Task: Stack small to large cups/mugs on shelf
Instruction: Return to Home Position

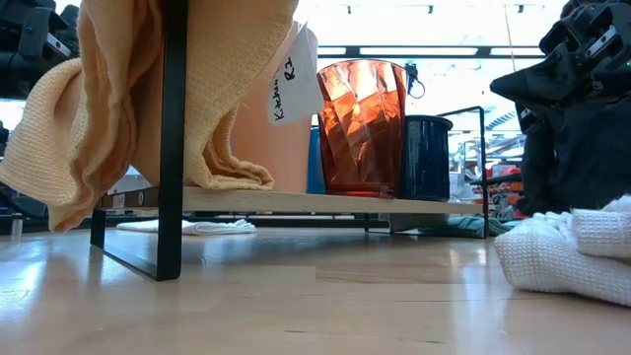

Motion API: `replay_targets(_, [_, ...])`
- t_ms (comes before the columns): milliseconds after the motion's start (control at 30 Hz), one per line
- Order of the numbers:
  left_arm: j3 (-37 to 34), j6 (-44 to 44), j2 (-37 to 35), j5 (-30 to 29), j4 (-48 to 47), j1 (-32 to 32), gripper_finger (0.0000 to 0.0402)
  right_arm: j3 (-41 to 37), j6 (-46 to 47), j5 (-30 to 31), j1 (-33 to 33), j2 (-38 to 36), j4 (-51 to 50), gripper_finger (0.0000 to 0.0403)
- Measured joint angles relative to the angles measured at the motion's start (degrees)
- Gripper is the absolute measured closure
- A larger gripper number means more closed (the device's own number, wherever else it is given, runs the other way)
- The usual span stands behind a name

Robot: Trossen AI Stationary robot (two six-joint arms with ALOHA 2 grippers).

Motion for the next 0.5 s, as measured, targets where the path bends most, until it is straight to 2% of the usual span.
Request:
replay_targets(233, [-0.01,0.0,0.0,-0.01,-0.02,0.0,0.0363,0.0,0.0,0.0,0.0,0.0,0.01,0.0373])
replay_targets(500, [0.01,0.0,0.0,0.01,-0.02,0.0,0.0376,0.0,0.0,-0.01,0.0,-0.01,0.0,0.0373])
